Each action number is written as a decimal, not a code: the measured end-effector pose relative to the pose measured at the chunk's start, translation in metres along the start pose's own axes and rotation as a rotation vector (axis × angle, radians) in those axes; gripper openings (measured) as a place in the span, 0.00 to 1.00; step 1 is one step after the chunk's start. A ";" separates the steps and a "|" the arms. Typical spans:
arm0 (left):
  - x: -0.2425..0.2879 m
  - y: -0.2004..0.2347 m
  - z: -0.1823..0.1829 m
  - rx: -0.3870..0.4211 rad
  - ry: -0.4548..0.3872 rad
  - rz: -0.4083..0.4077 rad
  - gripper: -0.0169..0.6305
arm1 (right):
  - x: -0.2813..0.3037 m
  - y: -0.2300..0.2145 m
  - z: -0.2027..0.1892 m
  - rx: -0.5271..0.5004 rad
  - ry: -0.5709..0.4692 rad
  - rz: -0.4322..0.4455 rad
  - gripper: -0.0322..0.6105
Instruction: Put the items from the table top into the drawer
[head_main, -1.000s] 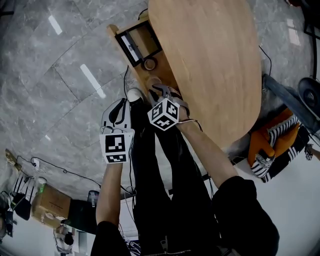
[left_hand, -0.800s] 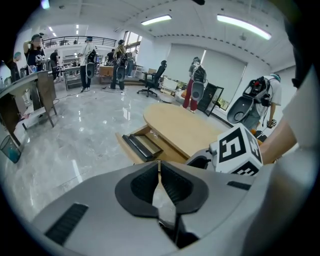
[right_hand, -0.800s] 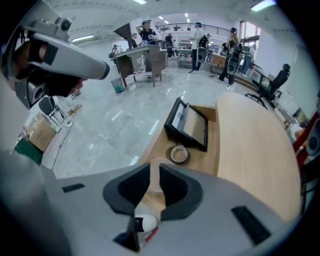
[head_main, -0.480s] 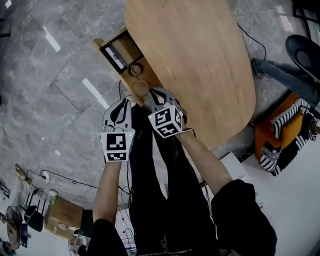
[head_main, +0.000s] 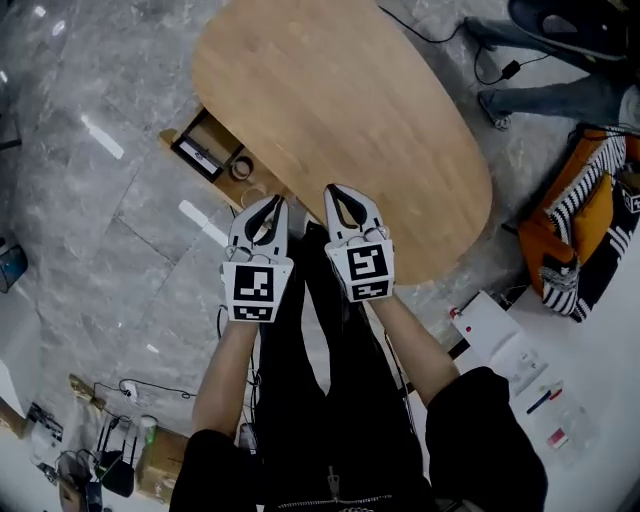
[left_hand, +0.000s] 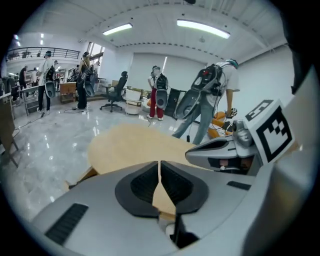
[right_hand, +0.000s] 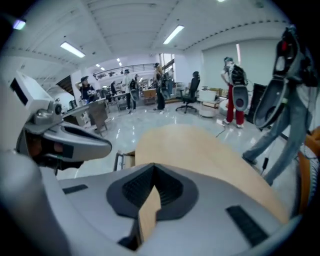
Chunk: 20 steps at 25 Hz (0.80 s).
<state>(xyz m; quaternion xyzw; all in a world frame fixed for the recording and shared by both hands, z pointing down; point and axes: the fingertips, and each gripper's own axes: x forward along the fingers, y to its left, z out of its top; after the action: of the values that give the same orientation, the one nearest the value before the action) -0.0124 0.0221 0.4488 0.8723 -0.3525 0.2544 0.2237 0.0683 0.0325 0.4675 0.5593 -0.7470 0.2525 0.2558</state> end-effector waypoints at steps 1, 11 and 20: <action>0.002 -0.008 0.014 0.007 -0.021 -0.010 0.07 | -0.012 -0.012 0.012 0.022 -0.034 -0.028 0.06; -0.006 -0.078 0.128 0.071 -0.155 -0.108 0.07 | -0.122 -0.072 0.118 0.161 -0.317 -0.191 0.06; -0.020 -0.097 0.161 0.082 -0.161 -0.103 0.07 | -0.150 -0.072 0.138 0.195 -0.332 -0.202 0.06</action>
<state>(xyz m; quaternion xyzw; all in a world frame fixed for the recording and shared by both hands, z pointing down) 0.0920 0.0037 0.2923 0.9153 -0.3133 0.1859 0.1718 0.1603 0.0288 0.2719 0.6873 -0.6911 0.2009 0.0981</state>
